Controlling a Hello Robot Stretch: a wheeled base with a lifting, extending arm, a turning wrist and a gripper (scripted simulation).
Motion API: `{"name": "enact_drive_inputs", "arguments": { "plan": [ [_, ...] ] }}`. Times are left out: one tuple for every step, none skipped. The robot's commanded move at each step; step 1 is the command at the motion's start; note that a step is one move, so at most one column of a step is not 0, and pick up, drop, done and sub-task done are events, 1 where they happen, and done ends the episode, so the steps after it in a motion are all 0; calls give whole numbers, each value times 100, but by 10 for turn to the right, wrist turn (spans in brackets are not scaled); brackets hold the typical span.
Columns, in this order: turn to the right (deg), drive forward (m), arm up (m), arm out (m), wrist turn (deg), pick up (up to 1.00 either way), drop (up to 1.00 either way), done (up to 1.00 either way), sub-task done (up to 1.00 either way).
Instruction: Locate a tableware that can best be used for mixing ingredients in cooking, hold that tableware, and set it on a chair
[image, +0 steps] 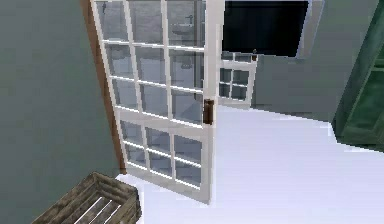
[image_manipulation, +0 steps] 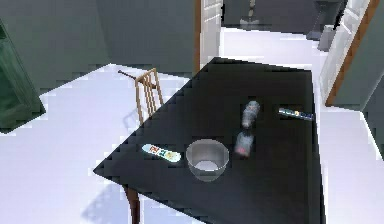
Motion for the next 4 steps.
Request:
{"name": "enact_drive_inputs", "arguments": {
  "plan": [
    [0,0,50,0,0,0,0,0,0],
    [0,0,32,0,0,0,0,0,0],
    [0,0,0,28,0,0,0,0,0],
    [0,0,0,0,450,0,0,0,0]
  ]
}}
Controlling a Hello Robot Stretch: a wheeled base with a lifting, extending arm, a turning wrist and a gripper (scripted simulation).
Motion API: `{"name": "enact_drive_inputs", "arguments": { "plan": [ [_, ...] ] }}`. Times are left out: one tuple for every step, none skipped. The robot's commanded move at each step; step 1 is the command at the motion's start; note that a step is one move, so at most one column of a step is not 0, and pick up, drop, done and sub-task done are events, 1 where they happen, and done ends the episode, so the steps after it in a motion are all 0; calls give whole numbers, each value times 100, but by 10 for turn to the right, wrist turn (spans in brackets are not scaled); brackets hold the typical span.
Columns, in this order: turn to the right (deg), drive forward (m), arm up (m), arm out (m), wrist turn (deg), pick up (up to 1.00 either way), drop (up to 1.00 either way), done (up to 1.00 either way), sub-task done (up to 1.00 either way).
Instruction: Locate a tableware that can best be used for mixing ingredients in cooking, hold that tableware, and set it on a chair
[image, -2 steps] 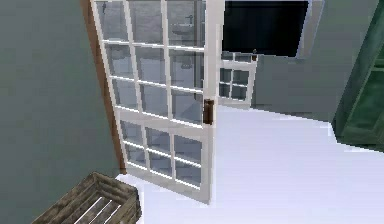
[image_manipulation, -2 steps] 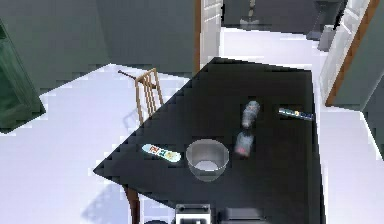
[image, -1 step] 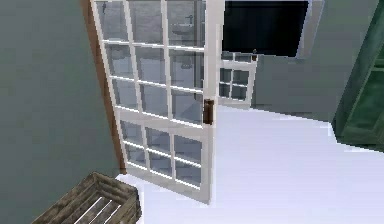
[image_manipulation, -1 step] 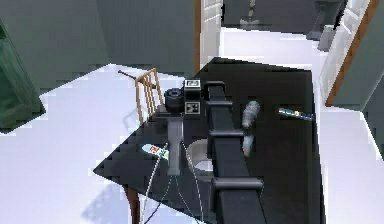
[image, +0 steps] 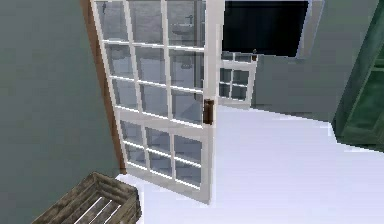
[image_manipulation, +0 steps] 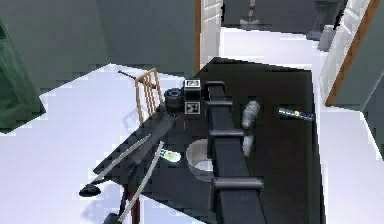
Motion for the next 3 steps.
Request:
{"name": "enact_drive_inputs", "arguments": {
  "plan": [
    [0,0,0,0,450,0,0,0,0],
    [0,0,0,0,450,0,0,0,0],
    [0,0,0,0,450,0,0,0,0]
  ]
}}
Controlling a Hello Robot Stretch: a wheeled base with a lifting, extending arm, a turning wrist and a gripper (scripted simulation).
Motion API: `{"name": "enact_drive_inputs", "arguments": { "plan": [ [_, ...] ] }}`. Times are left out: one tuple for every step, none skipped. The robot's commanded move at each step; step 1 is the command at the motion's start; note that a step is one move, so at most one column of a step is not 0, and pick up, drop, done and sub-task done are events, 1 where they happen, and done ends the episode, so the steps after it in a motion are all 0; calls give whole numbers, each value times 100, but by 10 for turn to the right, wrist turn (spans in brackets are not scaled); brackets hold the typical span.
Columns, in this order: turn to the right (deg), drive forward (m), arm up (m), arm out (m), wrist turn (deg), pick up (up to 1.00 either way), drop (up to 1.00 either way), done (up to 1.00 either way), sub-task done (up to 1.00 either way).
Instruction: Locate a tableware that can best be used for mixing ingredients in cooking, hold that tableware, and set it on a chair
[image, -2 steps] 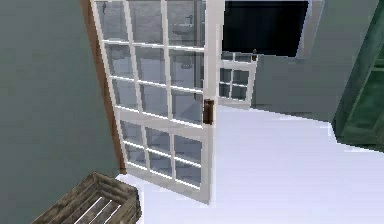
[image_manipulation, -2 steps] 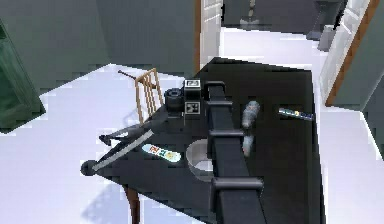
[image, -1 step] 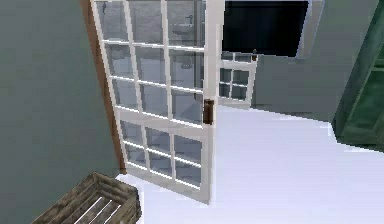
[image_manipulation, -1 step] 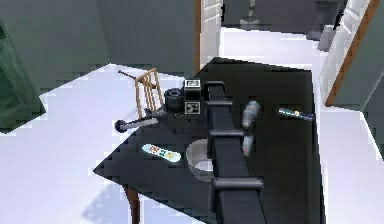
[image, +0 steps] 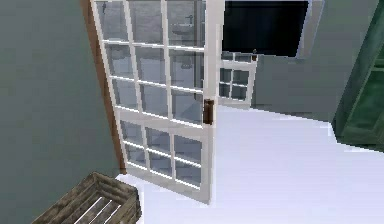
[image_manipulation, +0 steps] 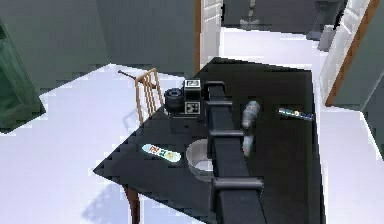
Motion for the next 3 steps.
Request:
{"name": "enact_drive_inputs", "arguments": {
  "plan": [
    [0,0,0,0,270,0,0,0,0],
    [0,0,-30,0,0,0,0,0,0],
    [0,0,0,0,0,100,0,0,0]
  ]
}}
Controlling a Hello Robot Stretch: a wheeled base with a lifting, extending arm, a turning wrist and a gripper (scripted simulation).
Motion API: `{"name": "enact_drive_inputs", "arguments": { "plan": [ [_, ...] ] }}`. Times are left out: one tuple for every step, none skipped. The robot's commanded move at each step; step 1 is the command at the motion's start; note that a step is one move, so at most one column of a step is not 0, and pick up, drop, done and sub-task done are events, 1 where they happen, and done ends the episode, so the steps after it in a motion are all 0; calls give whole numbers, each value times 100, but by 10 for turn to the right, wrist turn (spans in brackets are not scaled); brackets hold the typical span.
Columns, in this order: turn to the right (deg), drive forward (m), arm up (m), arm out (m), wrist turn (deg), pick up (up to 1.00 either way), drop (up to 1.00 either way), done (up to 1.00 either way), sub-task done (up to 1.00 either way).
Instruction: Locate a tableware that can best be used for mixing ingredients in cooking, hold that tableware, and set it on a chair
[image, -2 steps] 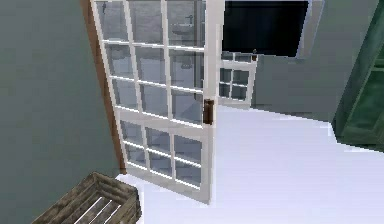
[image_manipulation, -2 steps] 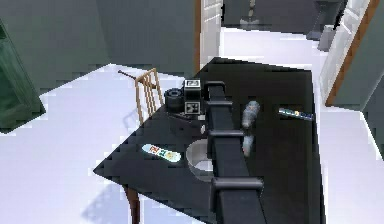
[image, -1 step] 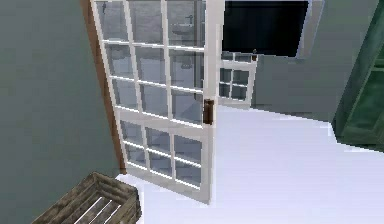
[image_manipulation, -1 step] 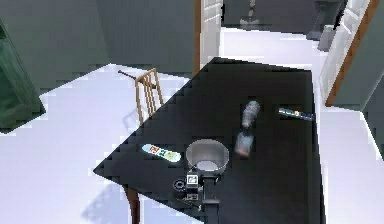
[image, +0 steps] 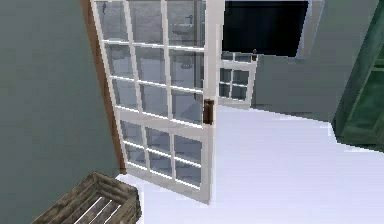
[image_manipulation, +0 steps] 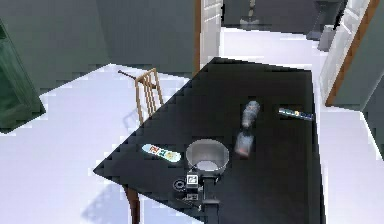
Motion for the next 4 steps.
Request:
{"name": "enact_drive_inputs", "arguments": {
  "plan": [
    [0,0,10,0,0,0,0,0,0],
    [0,0,26,0,0,0,0,0,0],
    [0,0,0,0,-450,0,0,0,0],
    [0,0,0,0,-450,0,0,0,0]
  ]
}}
